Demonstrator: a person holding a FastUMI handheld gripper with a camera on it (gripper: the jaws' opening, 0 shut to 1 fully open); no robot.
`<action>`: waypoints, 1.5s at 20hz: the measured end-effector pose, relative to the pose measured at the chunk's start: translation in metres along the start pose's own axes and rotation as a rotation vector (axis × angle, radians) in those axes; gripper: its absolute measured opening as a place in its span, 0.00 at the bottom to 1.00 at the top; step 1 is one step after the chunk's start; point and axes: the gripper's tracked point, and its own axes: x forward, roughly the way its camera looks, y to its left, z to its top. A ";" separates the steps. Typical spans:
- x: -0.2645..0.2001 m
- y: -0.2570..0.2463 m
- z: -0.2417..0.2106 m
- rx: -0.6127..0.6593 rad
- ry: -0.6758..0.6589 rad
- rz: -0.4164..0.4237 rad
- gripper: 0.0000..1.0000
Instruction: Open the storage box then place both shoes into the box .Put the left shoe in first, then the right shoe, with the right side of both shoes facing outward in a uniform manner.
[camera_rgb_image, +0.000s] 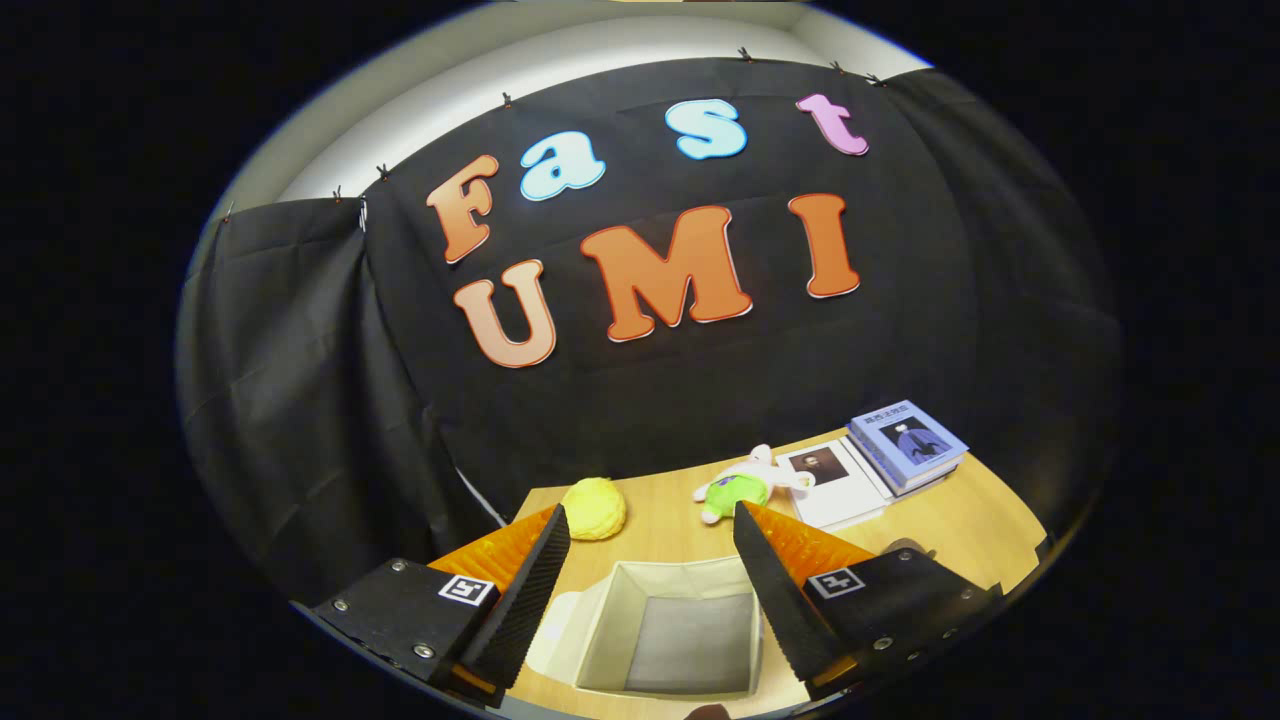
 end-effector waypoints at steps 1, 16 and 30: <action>-0.003 -0.012 0.003 -0.003 -0.014 -0.020 0.98; -0.021 -0.171 -0.066 -0.007 0.056 -0.271 0.98; 0.020 -0.247 -0.231 0.070 0.401 -0.325 0.61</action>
